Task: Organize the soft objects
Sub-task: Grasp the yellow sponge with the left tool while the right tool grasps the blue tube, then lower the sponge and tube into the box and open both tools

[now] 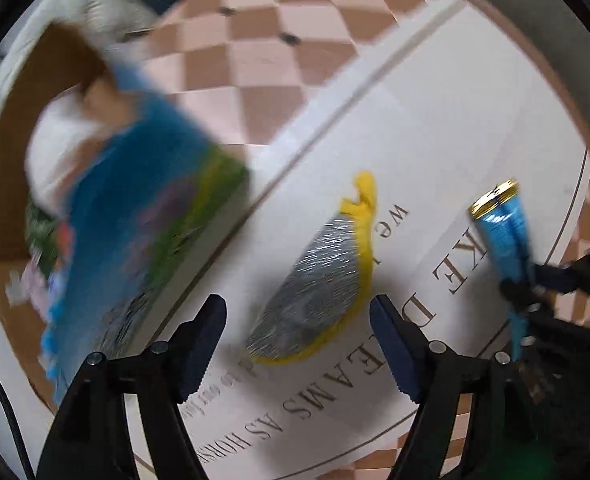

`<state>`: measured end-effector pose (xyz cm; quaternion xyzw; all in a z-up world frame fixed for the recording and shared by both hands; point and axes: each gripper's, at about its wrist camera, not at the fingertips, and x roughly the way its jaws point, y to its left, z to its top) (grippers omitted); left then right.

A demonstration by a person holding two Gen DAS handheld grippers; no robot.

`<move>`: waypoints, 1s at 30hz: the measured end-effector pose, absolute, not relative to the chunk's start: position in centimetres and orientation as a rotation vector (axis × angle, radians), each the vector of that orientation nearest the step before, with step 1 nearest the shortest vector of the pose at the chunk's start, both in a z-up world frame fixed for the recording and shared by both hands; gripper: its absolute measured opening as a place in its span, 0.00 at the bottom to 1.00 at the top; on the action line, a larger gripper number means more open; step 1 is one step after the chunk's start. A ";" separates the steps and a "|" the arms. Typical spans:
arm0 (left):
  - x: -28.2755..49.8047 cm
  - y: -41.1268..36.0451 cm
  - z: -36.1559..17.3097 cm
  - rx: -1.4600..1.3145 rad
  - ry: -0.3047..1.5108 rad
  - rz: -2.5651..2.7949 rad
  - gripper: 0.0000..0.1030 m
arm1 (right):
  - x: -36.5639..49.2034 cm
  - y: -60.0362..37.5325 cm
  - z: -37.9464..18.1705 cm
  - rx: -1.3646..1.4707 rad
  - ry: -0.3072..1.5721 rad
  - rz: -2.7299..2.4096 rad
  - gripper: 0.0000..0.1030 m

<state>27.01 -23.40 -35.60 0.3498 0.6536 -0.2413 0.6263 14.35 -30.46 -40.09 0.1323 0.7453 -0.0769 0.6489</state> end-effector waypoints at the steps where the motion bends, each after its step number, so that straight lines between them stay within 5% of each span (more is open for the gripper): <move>1: 26.8 -24.0 -36.2 0.825 1.512 -0.560 0.71 | 14.1 -30.9 -40.2 0.324 1.698 -0.180 0.23; 6: 26.1 -24.3 -39.5 0.848 1.618 -0.574 0.69 | 13.6 -32.1 -41.1 0.470 1.728 -0.170 0.30; 9: 25.9 -23.4 -39.8 0.691 1.670 -0.554 0.50 | 13.7 -31.9 -41.2 0.490 1.736 -0.158 0.30; 15: 24.8 -18.9 -38.7 0.448 1.649 -0.400 0.47 | 14.9 -29.9 -41.1 0.386 1.738 -0.128 0.28; 19: 23.3 -14.4 -34.8 0.240 1.583 -0.334 0.47 | 15.3 -28.6 -40.1 0.393 1.716 -0.072 0.16; 26: 23.7 -5.7 -23.5 -0.132 1.417 -0.305 0.47 | 19.1 -24.5 -31.2 0.340 1.582 0.088 0.15; 30: 30.4 -3.3 -20.1 -0.265 1.416 -0.323 0.47 | 23.0 -23.0 -24.5 0.335 1.470 0.158 0.15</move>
